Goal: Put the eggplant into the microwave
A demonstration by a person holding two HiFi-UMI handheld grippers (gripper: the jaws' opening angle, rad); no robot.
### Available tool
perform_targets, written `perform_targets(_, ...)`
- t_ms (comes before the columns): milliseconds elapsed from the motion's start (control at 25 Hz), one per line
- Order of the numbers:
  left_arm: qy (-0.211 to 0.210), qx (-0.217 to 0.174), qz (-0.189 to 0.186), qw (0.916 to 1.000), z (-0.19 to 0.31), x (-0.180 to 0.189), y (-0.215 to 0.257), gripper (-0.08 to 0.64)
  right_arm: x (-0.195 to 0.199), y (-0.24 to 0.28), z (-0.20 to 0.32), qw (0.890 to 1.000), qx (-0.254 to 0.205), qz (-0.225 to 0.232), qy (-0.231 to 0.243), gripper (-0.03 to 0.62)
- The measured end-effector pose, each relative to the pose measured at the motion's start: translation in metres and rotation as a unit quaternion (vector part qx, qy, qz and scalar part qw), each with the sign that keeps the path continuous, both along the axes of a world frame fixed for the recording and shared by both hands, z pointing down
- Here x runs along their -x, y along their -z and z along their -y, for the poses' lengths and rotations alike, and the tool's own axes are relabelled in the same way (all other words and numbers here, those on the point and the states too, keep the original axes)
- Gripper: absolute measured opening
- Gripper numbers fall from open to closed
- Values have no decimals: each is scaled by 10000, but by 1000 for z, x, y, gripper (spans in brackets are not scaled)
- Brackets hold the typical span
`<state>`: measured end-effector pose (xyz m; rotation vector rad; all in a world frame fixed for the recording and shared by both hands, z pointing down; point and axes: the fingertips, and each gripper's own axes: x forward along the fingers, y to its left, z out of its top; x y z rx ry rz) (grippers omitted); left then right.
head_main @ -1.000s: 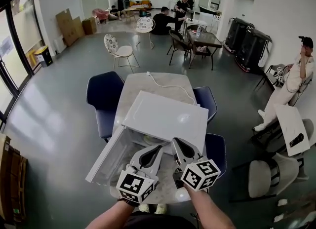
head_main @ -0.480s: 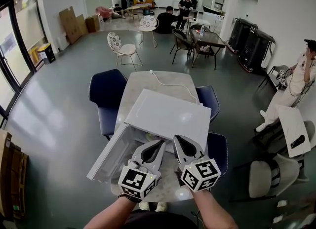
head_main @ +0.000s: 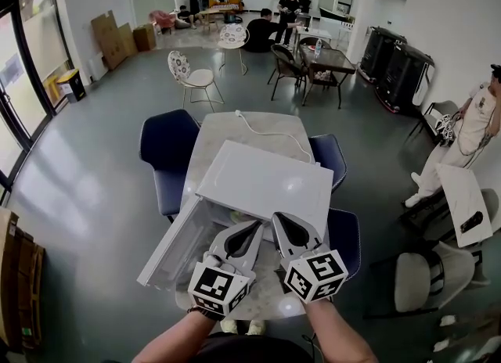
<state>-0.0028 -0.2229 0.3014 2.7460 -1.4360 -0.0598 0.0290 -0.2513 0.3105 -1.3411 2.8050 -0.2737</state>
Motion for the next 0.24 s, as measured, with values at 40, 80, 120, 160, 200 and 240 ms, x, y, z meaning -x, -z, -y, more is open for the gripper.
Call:
perform_targets(40,-1,-7,1,10000,0,0,1,6,0,1,0,10000,-5,-3,1,2)
perform_targets(80,-2,-12,2,10000,-1,0,1,5,1,1,0,10000,-10,-4,1,2)
perform_targets(120,-3,-15,3,10000,-1,0,2,6,0,2,0,10000,-14,-5,3,2)
perform_targets(160,-5,-18,4,10000,-1,0,3,5,0,3,0,10000,-17,-5,6,2)
perform_targets(200,-6,-21,6,10000,-1,-1,4,5,0,4,0,10000,-19,-4,10,2)
perform_targets(240,-7,-24,7,10000,-1,-1,5,6,0,5,0,10000,-21,-4,15,2)
